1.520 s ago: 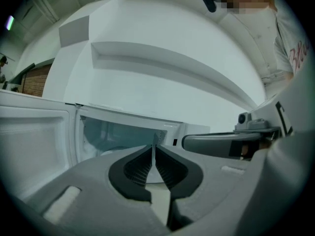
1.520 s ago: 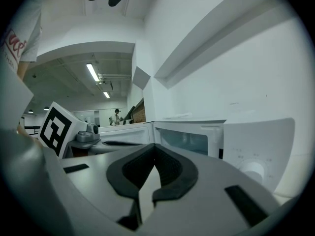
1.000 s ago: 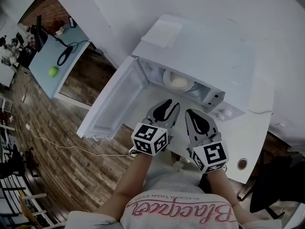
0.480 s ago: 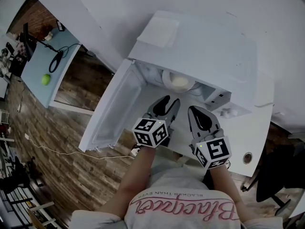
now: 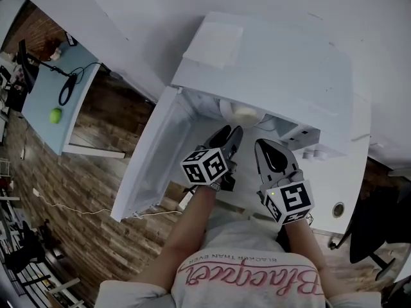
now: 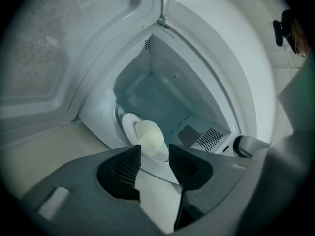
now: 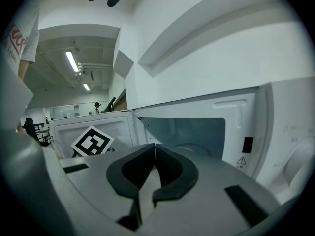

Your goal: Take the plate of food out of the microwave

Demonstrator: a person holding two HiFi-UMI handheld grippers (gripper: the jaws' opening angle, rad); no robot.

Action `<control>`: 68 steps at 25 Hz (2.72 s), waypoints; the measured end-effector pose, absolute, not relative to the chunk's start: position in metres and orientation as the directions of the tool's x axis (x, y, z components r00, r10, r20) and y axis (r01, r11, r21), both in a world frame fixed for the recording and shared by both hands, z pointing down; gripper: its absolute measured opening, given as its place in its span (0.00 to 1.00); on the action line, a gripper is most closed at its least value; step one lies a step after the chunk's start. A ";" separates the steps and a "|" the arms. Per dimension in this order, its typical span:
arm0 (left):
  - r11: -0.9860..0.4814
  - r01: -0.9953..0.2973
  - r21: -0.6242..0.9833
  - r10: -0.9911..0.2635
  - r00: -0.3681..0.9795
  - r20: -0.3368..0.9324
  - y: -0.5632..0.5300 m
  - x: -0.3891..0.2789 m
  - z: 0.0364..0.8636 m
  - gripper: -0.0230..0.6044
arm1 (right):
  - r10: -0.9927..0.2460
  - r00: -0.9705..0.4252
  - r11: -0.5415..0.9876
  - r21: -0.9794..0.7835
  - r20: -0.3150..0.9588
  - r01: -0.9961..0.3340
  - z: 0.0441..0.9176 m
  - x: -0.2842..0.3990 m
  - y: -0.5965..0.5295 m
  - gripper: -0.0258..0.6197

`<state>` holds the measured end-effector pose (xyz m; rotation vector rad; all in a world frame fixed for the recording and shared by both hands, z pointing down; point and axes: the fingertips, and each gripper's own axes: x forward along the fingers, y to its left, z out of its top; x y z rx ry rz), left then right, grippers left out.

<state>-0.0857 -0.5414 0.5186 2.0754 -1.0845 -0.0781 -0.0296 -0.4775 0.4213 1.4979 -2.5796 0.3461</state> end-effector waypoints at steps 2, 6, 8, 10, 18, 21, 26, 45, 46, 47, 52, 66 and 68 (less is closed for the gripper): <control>-0.315 -0.661 0.681 -0.715 0.637 0.288 -0.549 -0.086 0.522 0.33 | -0.841 -0.487 0.470 -0.127 0.237 -0.874 0.423 -0.030 -0.482 0.06; -0.258 -0.647 0.717 -0.720 0.624 0.304 -0.560 -0.090 0.529 0.33 | -0.845 -0.474 0.458 -0.123 0.248 -0.880 0.426 -0.030 -0.489 0.06; -0.222 -0.651 0.726 -0.724 0.609 0.324 -0.565 -0.093 0.533 0.33 | -0.845 -0.473 0.458 -0.120 0.250 -0.881 0.427 -0.031 -0.493 0.06; -0.177 -0.656 0.734 -0.726 0.591 0.353 -0.570 -0.096 0.539 0.33 | -0.845 -0.471 0.457 -0.117 0.253 -0.882 0.428 -0.032 -0.496 0.06; -0.012 -0.667 0.745 -0.708 0.532 0.465 -0.579 -0.104 0.555 0.33 | -0.840 -0.470 0.459 -0.109 0.271 -0.882 0.434 -0.033 -0.505 0.06; 0.051 -0.685 0.727 -0.685 0.506 0.525 -0.580 -0.103 0.556 0.33 | -0.835 -0.473 0.463 -0.106 0.280 -0.880 0.437 -0.033 -0.506 0.06; 0.094 -0.732 0.674 -0.641 0.474 0.604 -0.580 -0.101 0.557 0.33 | -0.828 -0.482 0.475 -0.100 0.286 -0.874 0.438 -0.035 -0.505 0.06; 0.130 -0.452 0.882 -0.676 0.610 0.413 -0.572 -0.098 0.546 0.08 | -0.826 -0.479 0.482 -0.066 0.298 -0.873 0.438 -0.031 -0.496 0.06; 0.125 -0.421 0.898 -0.686 0.617 0.385 -0.573 -0.098 0.544 0.07 | -0.825 -0.480 0.484 -0.065 0.299 -0.873 0.438 -0.031 -0.496 0.06; 0.119 -0.390 0.913 -0.696 0.624 0.357 -0.573 -0.098 0.542 0.07 | -0.824 -0.480 0.485 -0.063 0.300 -0.872 0.439 -0.031 -0.496 0.06; 0.100 -0.243 0.965 -0.740 0.630 0.235 -0.573 -0.098 0.539 0.06 | -0.822 -0.483 0.490 -0.059 0.302 -0.870 0.439 -0.033 -0.493 0.06; 0.020 -0.125 0.992 -0.801 0.591 0.090 -0.561 -0.099 0.538 0.06 | -0.810 -0.496 0.506 -0.058 0.313 -0.861 0.443 -0.030 -0.485 0.06; 0.008 -0.126 0.992 -0.801 0.593 0.082 -0.559 -0.097 0.536 0.06 | -0.807 -0.501 0.510 -0.058 0.312 -0.858 0.443 -0.030 -0.484 0.06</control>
